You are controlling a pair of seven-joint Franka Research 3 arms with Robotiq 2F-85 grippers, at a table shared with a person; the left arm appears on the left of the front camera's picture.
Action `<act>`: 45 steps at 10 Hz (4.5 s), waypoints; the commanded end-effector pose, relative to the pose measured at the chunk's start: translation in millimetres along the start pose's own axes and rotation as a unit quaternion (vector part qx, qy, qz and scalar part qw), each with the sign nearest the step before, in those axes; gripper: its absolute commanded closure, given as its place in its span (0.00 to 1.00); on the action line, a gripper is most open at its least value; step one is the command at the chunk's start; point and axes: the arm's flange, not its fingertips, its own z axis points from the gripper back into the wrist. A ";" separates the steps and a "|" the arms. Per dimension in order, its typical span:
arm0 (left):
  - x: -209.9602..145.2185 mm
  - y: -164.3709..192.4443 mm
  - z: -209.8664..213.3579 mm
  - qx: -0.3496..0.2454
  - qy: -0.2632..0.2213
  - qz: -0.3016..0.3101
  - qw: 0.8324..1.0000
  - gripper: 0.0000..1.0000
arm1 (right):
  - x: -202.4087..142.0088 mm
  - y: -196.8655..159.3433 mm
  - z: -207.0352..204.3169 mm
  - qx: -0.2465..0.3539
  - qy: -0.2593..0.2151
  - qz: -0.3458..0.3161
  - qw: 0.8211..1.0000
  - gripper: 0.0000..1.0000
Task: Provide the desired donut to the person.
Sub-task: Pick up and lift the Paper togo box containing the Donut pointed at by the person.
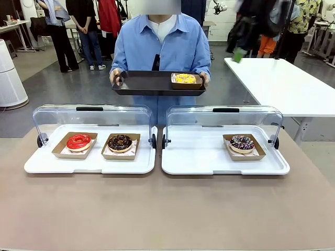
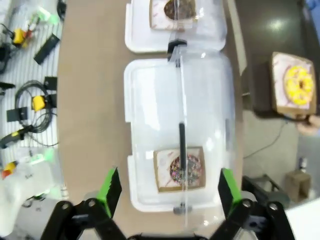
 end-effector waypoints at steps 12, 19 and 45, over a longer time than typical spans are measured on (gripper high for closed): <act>0.9 -0.2 0.9 -0.003 -0.011 -0.004 1.000 0.00 | -259.2 75.3 -41.3 -0.096 -0.360 -0.076 0.925 0.00; 0.9 -0.2 0.9 -0.003 -0.011 -0.004 1.000 0.00 | -303.3 61.3 -50.3 -0.041 -0.389 -0.079 0.917 0.00; 0.9 -0.2 0.9 -0.003 -0.011 -0.004 1.000 0.00 | -347.8 71.6 -61.3 -0.049 -0.397 -0.078 0.913 0.00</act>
